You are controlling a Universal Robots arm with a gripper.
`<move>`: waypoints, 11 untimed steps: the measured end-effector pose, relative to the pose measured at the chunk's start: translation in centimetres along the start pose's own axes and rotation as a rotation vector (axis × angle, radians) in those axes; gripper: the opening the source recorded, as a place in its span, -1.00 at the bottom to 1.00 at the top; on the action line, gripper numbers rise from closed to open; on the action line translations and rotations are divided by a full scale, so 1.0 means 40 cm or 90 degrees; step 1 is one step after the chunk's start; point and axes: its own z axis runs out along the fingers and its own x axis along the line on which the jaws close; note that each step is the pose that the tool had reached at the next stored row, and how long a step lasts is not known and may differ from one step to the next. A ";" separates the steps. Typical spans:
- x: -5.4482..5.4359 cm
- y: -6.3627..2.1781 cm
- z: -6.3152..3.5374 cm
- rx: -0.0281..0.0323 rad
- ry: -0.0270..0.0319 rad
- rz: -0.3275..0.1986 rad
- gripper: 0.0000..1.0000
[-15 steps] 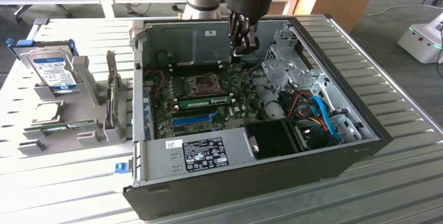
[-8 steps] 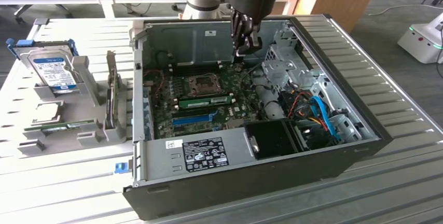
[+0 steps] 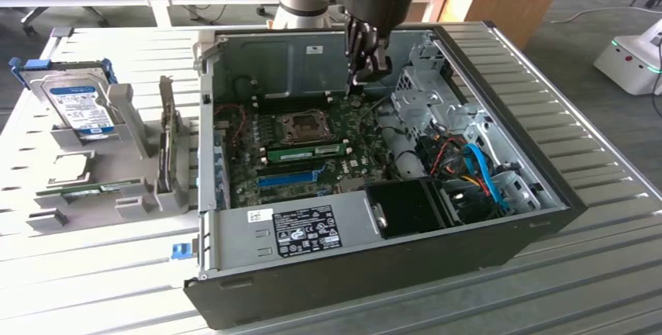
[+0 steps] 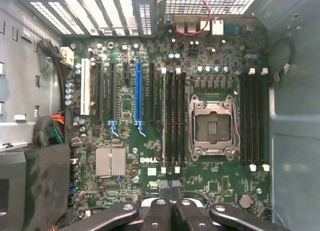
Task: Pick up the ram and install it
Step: 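Press down the ram until it locks into place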
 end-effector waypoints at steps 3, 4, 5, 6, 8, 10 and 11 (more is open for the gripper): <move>0.001 -0.001 0.009 0.0000 0.0001 0.000 -0.79; 0.001 -0.001 0.013 -0.0001 0.0001 0.000 -0.79; 0.002 -0.001 0.018 0.0000 0.0001 0.000 -0.79; 0.002 -0.001 0.022 0.0000 0.0001 0.000 -0.79; 0.003 -0.002 0.032 0.0000 0.0000 0.000 -0.79; 0.003 -0.002 0.040 -0.0001 0.0001 0.000 -0.79; 0.004 -0.002 0.045 -0.0001 0.0001 0.000 -0.79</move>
